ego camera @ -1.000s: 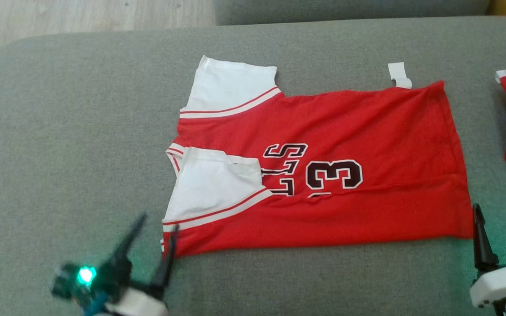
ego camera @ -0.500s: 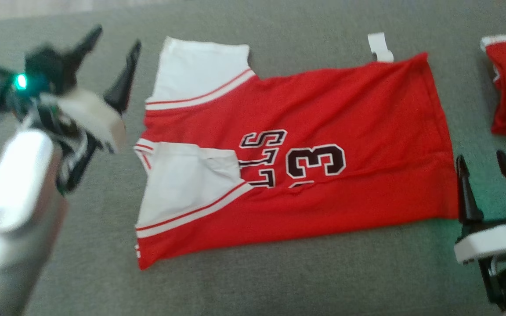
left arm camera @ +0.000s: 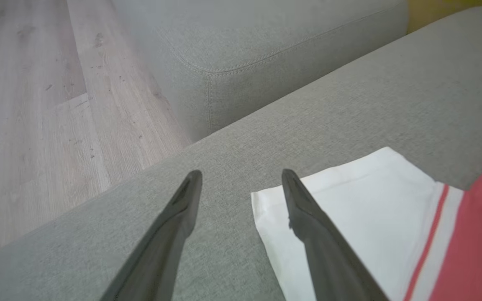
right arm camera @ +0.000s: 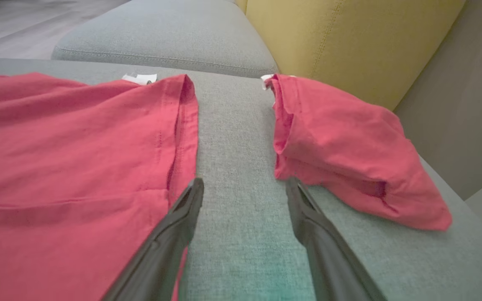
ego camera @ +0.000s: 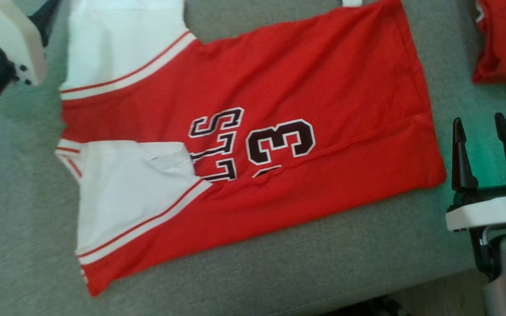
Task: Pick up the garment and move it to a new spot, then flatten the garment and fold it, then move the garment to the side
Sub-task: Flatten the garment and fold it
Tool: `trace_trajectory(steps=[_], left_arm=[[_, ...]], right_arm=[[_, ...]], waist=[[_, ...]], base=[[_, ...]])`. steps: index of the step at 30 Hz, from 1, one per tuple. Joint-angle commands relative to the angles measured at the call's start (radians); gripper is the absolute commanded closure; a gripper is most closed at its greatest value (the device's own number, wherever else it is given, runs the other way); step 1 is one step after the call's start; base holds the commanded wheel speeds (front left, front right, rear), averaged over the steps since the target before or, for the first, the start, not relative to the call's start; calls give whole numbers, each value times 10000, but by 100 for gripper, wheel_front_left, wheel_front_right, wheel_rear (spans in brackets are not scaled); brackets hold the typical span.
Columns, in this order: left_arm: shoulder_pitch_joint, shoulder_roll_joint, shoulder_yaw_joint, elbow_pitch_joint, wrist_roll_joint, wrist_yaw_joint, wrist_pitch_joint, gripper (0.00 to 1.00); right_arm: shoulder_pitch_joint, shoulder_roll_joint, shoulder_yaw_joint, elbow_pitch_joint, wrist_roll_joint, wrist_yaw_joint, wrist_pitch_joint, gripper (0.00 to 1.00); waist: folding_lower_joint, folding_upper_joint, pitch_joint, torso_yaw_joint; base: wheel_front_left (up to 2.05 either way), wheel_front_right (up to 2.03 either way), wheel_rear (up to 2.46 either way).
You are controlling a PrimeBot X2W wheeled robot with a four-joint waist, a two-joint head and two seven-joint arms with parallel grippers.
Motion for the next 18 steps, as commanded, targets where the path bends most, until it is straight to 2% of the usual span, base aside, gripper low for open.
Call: trace_trajectory(steps=[1, 10, 11, 12, 13, 18], left_arm=[[-589, 619, 229, -121, -104, 17, 75, 0], [-862, 1287, -756, 444, -1201, 16, 461, 0], [-869, 1365, -852, 455, -1284, 16, 448, 22], [-893, 1436, -944, 466, -1341, 16, 417, 72], [-932, 1502, -1046, 461, -1364, 16, 357, 100], [-1071, 1609, -1357, 373, -1683, 16, -7, 100]], right_arm=[[-42, -54, 146, -175, 32, -9, -126, 0], [-290, 170, 128, 139, 40, -9, -380, 0], [-317, 188, 125, 165, 40, -9, -399, 0], [-338, 200, 119, 183, 44, -9, -416, 0], [-350, 210, 109, 192, 44, -9, -431, 0], [-398, 200, 43, 224, 34, -9, -472, 0]], waist=[[-3, 0, 429, -420], [-3, 0, 689, -764], [-3, 0, 699, -786], [-3, 0, 711, -799], [-3, 0, 724, -805], [-3, 0, 735, -792]], base=[[0, 0, 0], [0, 0, 0], [0, 0, 0], [0, 0, 0], [0, 0, 0], [0, 0, 0]])
